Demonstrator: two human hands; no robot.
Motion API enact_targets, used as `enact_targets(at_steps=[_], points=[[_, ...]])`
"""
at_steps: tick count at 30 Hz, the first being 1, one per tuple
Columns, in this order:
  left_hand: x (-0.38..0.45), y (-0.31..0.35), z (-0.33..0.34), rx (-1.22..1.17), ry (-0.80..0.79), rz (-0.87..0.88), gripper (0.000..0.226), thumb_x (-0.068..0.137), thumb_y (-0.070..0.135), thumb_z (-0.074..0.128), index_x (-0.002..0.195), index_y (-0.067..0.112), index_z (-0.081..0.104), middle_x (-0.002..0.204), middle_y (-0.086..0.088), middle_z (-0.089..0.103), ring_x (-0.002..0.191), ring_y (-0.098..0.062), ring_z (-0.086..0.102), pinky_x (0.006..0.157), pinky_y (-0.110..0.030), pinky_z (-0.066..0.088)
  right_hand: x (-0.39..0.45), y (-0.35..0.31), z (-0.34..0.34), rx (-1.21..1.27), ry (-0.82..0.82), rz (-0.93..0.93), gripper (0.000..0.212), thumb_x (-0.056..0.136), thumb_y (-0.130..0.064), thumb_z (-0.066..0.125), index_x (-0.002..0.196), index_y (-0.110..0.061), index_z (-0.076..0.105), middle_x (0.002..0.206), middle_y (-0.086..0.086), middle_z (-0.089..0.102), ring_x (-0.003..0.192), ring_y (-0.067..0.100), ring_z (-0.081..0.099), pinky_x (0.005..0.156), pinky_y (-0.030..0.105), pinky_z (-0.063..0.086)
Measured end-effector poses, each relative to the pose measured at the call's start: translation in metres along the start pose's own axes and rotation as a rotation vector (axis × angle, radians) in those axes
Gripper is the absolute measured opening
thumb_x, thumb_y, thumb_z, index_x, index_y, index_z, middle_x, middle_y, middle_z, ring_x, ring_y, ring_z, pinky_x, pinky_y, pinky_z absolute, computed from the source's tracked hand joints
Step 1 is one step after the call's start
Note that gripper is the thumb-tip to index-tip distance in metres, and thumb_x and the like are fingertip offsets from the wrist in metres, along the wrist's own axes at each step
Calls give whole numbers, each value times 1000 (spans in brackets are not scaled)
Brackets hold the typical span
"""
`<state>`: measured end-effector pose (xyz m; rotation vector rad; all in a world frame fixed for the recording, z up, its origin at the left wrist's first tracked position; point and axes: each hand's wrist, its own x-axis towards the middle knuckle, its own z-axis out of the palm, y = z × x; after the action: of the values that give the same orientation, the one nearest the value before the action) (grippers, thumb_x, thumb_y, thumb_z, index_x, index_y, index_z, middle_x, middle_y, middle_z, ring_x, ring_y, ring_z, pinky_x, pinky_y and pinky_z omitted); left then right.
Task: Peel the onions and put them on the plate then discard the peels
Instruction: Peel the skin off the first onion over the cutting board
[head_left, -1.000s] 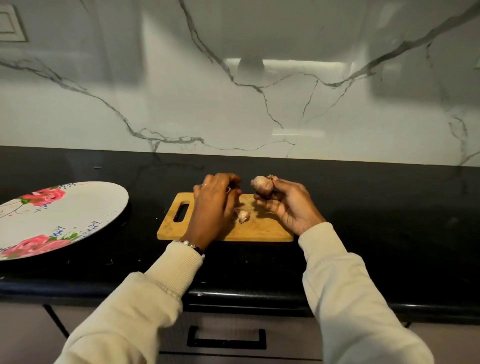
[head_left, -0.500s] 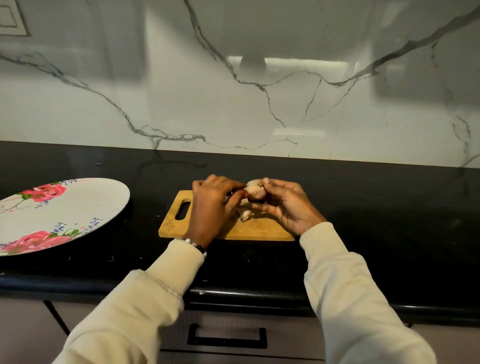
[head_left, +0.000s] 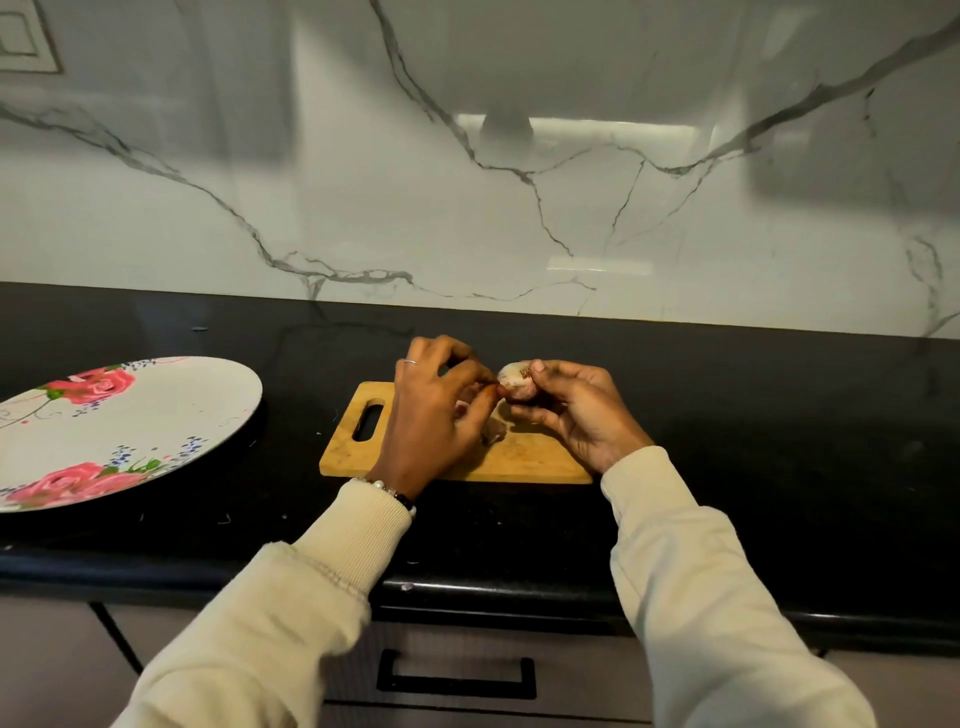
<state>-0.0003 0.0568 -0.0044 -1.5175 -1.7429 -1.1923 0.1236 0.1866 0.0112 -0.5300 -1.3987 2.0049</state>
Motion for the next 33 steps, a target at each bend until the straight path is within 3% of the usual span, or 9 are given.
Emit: enact_targets(at_steps=[7,10,12,14,17,19,23,30,33], points=[[1,5,-4,-70,28,-18,27,86,34,54,85,11,68,98,-5,60,96,-20,49,74,-37,39,3,-1,-2,7,92,-11,16,99,-7,54,98,3,66,92,17,68,77,20,73,75,40,62],[1,6,-4,-41,-23,-41,30,85,36,50,88,13,69,103,-3,60,102,-17,45,78,-33,28,5,-4,-6,19,185,-13,14,99,-11,56,97,-1,66,91,15,70,74,20,74,74,40,62],[0,4,-1,68,-69,-61,28,88,34,50,98,18,71,109,-3,58,107,-17,42,82,-33,22,4,-4,-6,-5,200,-9,13,98,-12,59,95,-3,67,89,16,71,74,24,73,64,34,63],[0,2,0,109,-91,-112,25,92,35,54,109,23,70,114,-2,56,112,-18,39,85,-30,17,4,-3,-7,-45,194,-9,12,97,-12,61,93,-4,68,89,16,71,71,23,72,56,29,60],[0,4,-1,151,-86,-130,33,90,48,50,109,30,70,115,1,56,112,-15,33,83,-26,9,5,0,-7,-98,156,-4,11,96,-13,62,96,-5,70,89,15,72,73,22,72,57,29,59],[0,5,0,170,-83,-132,28,89,41,62,113,29,70,117,-2,56,114,-17,30,85,-29,10,4,-1,-7,-164,118,4,12,96,-13,62,99,-6,71,91,14,73,74,22,72,61,30,60],[-2,6,2,201,-90,-105,39,84,31,73,122,30,67,121,-4,56,116,-22,30,89,-38,18,0,0,-4,-246,36,-6,13,96,-13,62,103,-7,72,91,13,73,69,20,68,60,29,59],[-3,10,3,242,-44,36,16,78,29,78,92,21,77,116,-4,60,115,-27,37,88,-44,27,-4,-1,1,-258,-25,-21,13,96,-12,62,102,-6,71,81,11,73,67,20,69,58,31,58],[-3,9,6,263,-63,61,25,84,35,62,87,13,74,109,-7,62,112,-26,38,87,-43,27,-5,-1,1,-250,-27,-23,13,95,-11,62,102,-4,71,82,12,72,67,21,68,58,31,58]])
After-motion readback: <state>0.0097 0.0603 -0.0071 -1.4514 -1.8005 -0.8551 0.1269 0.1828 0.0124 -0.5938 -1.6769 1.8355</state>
